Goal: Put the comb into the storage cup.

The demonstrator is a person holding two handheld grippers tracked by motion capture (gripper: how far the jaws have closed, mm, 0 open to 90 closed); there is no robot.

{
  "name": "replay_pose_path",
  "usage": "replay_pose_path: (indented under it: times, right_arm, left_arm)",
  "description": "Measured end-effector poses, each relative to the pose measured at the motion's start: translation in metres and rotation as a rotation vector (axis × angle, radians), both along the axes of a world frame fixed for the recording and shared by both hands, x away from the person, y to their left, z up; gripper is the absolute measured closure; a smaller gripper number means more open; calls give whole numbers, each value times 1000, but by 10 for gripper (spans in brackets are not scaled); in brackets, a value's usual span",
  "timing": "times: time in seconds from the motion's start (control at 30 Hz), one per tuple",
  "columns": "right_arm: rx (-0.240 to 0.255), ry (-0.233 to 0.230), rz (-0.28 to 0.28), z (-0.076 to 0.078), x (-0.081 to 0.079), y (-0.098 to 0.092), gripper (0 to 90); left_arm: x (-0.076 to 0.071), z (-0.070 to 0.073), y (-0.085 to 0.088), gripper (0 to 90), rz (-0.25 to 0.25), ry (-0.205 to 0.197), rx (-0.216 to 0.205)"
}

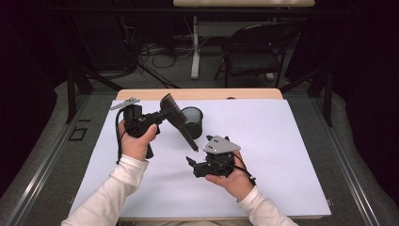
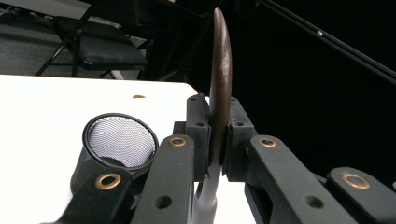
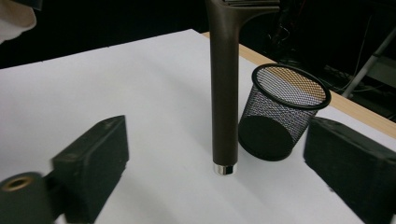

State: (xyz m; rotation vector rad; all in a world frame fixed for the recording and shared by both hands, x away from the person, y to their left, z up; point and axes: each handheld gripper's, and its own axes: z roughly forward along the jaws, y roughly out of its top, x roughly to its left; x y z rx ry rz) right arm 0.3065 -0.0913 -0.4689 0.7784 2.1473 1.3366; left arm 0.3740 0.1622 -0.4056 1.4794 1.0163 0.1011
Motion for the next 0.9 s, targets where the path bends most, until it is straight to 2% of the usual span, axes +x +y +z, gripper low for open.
replay_pose_path:
  times: [0.1,0.4,0.67,0.9]
  right_arm:
    - [-6,12,1,-1,1,0,0]
    - [9,48,1,1,2,-3,0]
    - [5,22,-6,1,2,-5,0]
    - [5,11,-14,2,1,-5,0]
  left_arm:
    - [1,0,-1,839,2,-3,6]
    - [2,4,-3,839,5,-33,39]
    - [3,7,-5,839,10,-53,70]
    - [5,10,-8,839,17,-102,121]
